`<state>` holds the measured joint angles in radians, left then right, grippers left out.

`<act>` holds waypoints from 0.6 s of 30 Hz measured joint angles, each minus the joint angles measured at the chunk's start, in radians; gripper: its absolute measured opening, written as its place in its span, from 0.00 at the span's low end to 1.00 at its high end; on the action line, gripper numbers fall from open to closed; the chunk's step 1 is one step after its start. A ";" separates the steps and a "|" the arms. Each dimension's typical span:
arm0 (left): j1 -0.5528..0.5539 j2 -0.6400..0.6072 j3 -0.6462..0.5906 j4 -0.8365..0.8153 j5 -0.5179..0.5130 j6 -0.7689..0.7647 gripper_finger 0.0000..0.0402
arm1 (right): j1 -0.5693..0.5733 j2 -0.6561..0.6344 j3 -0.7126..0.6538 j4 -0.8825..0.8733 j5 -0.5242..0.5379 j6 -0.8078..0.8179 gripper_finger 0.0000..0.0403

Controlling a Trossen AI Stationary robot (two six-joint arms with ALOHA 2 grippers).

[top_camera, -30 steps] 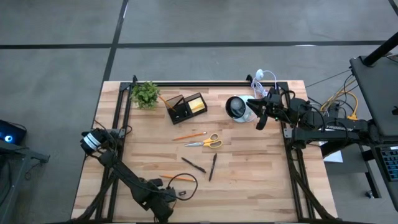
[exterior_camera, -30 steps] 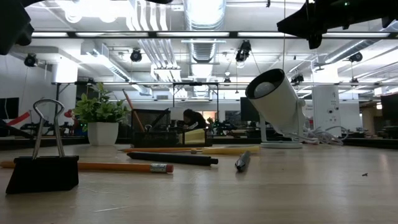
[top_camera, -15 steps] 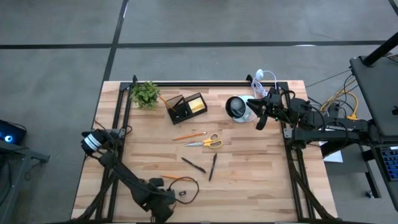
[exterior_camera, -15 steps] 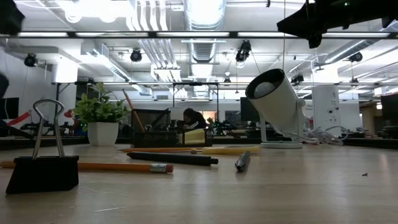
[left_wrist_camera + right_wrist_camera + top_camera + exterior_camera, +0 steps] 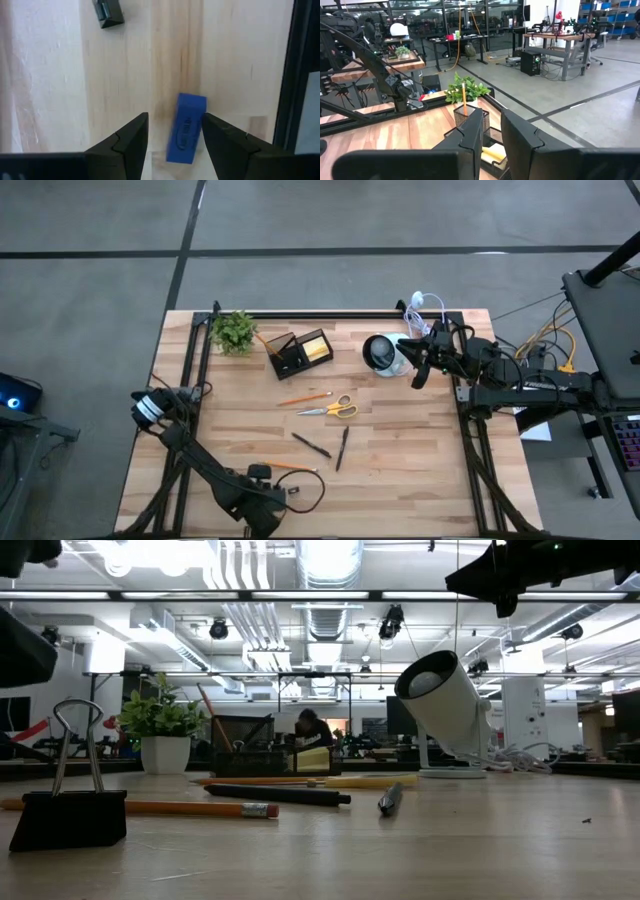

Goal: Pick and place office supplies into organizer
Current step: Put the blue eraser into the black desk organizer

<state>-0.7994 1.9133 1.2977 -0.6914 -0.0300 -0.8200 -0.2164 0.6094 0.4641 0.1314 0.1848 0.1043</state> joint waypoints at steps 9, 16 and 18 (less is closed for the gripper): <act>-0.014 -0.001 0.018 0.014 0.029 0.034 0.42 | 0.000 0.000 0.000 0.003 0.000 -0.003 0.15; -0.021 0.025 0.020 0.026 0.029 0.112 0.42 | 0.000 0.000 0.000 0.003 0.000 0.000 0.15; -0.020 0.036 0.018 0.022 0.023 0.121 0.42 | 0.000 0.000 0.000 0.003 0.000 0.000 0.15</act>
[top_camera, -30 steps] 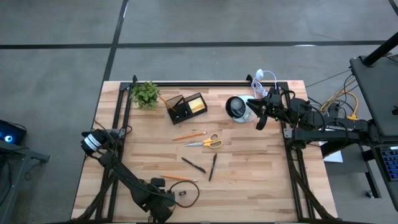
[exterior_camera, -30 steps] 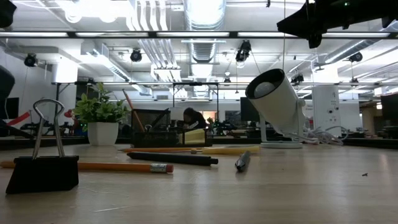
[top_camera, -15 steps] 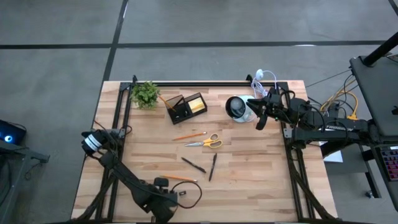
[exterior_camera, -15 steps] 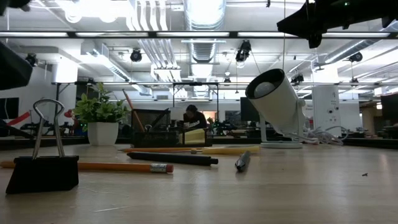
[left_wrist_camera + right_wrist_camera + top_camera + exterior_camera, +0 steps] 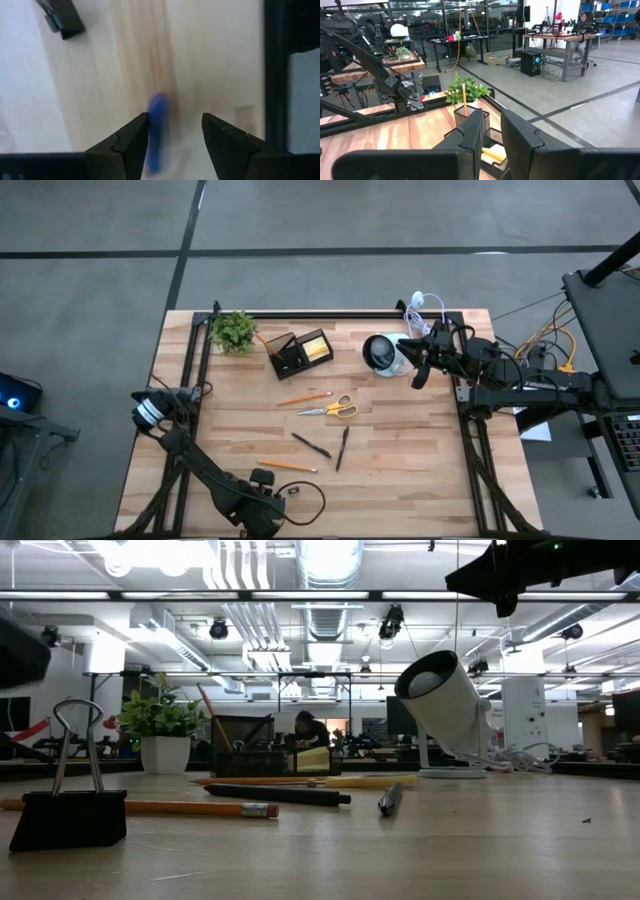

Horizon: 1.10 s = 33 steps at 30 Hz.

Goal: Pick and place office supplies into organizer
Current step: Put the blue eraser into the black desk organizer

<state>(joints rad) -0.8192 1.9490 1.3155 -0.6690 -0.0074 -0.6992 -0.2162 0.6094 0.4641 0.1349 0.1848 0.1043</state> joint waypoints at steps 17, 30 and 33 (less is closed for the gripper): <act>0.000 0.009 0.000 0.001 -0.010 -0.001 0.42 | 0.000 0.000 0.000 0.003 0.000 0.000 0.15; 0.003 0.017 -0.001 -0.009 -0.009 -0.055 0.14 | 0.000 0.000 0.000 0.004 0.000 0.000 0.15; 0.003 0.014 -0.001 -0.009 -0.002 -0.055 0.06 | 0.000 0.000 0.000 0.004 0.000 0.000 0.15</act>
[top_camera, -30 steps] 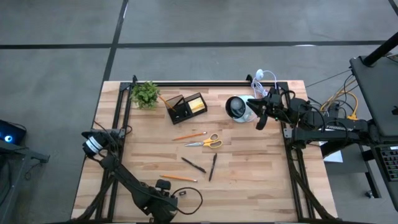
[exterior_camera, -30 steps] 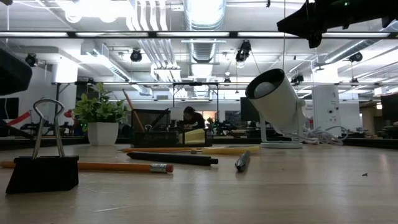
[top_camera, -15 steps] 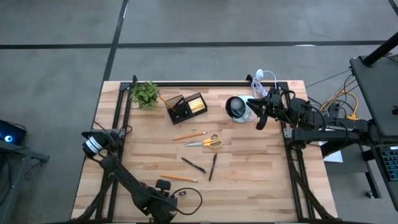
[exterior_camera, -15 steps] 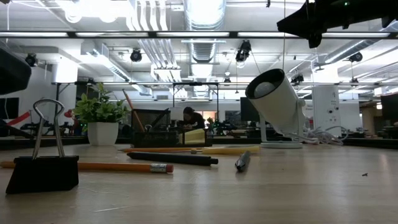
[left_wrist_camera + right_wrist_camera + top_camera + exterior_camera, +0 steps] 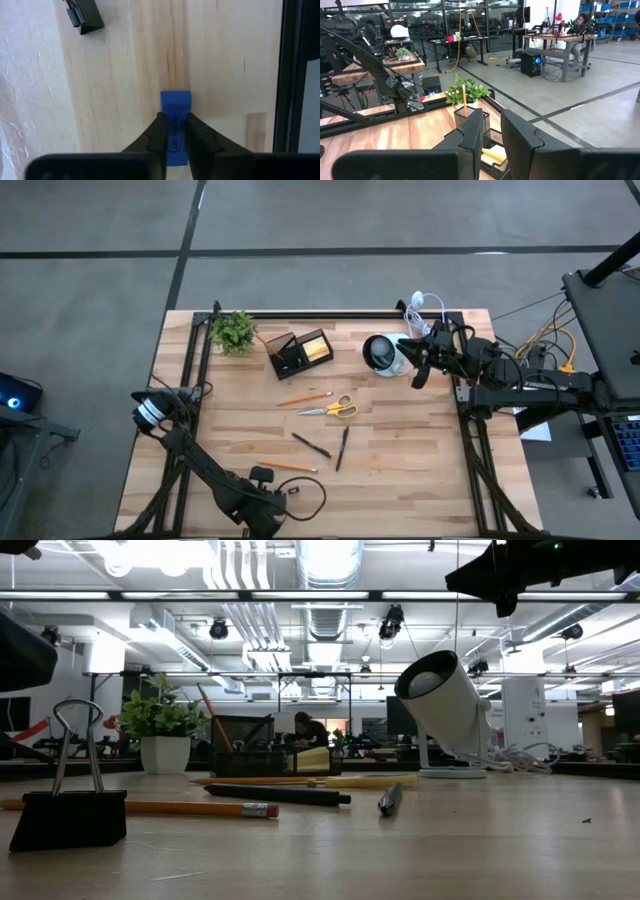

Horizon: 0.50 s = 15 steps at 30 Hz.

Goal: Pick and place office supplies into organizer
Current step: Put the blue eraser into the black desk organizer

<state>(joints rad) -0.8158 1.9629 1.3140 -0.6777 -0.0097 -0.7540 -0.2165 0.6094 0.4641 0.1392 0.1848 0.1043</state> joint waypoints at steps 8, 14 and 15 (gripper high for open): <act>0.000 -0.009 -0.001 0.000 0.008 0.000 0.02 | 0.000 0.000 0.000 0.001 0.000 0.000 0.15; 0.000 -0.013 0.004 -0.008 0.010 0.001 0.02 | 0.000 0.000 0.000 0.001 0.000 0.000 0.15; 0.000 -0.013 0.005 -0.008 0.011 0.000 0.02 | 0.000 0.000 0.000 0.001 0.000 0.000 0.15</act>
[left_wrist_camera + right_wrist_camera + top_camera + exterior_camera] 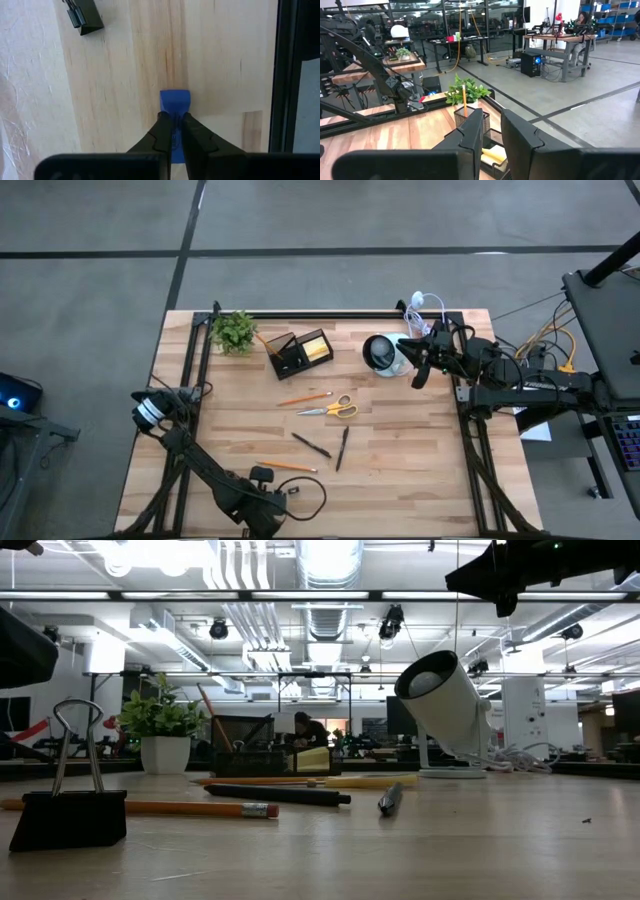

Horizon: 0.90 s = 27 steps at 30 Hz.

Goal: Pick and place office supplies into organizer
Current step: Put the blue eraser into the black desk organizer

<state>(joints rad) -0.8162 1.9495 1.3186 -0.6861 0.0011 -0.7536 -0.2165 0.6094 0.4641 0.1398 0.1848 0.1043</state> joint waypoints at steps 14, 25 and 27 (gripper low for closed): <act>-0.006 0.001 -0.012 0.040 0.042 -0.053 0.38 | 0.000 0.000 0.000 -0.002 0.000 0.000 0.15; -0.013 -0.001 -0.013 0.006 0.038 -0.079 0.41 | 0.000 0.000 0.000 -0.002 0.000 -0.007 0.15; -0.012 0.006 -0.013 0.006 0.034 -0.080 0.39 | 0.000 0.000 0.000 -0.002 0.000 -0.007 0.15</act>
<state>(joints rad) -0.8284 1.9560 1.3059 -0.6803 0.0349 -0.8337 -0.2163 0.6090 0.4641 0.1379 0.1844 0.0976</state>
